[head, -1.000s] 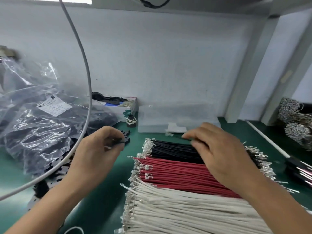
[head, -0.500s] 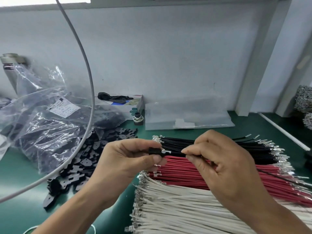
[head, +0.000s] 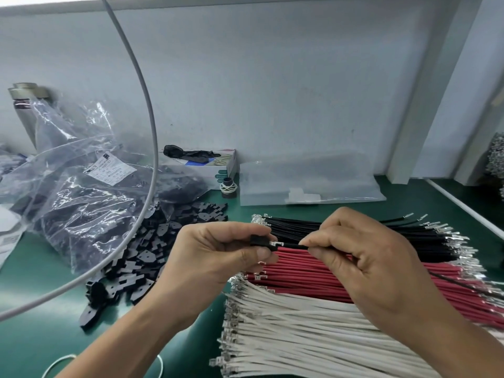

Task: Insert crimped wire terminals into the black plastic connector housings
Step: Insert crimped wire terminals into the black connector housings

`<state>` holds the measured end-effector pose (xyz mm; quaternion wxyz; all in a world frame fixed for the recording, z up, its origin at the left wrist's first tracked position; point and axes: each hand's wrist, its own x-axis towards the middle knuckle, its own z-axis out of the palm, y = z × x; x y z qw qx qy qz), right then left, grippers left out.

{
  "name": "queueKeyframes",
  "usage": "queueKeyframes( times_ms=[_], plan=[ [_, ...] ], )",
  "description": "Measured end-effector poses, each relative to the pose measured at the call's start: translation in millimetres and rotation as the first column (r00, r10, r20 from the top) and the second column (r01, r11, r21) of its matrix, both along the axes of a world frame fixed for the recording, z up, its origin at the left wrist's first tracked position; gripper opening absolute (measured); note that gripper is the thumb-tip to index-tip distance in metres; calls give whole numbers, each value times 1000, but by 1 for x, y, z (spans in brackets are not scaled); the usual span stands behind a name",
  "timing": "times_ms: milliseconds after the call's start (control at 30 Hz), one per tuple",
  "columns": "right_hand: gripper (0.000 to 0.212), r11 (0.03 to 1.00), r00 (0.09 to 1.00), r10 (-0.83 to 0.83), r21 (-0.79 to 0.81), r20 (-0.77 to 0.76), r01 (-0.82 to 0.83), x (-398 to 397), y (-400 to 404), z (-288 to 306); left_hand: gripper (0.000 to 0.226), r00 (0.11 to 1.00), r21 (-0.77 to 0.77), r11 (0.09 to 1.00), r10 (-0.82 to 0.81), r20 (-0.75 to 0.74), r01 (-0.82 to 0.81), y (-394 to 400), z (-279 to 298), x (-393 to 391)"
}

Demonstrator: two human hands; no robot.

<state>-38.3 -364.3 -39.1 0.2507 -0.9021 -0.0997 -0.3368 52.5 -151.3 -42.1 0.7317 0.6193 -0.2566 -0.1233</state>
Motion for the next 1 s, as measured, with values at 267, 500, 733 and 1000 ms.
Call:
queueKeyframes(
  times_ms=[267, 500, 733, 1000],
  plan=[
    [16, 1000, 1000, -11, -24, -11, 11, -1, 5, 2, 27, 995, 53, 997, 51, 88, -56, 0, 2, -2],
    [14, 961, 978, -87, -241, 188, 132, 0, 10, 0, 28, 997, 62, 997, 41, 64, -45, -1, -2, -1],
    [19, 994, 996, -14, -109, 84, 23, 1, 14, -6, 27, 998, 42, 999, 22, 58, -25, -1, 0, -3],
    [24, 995, 996, -18, -97, 85, 27, 4, 19, -6, 26, 992, 77, 996, 40, 117, -50, -4, -3, -7]
  ],
)
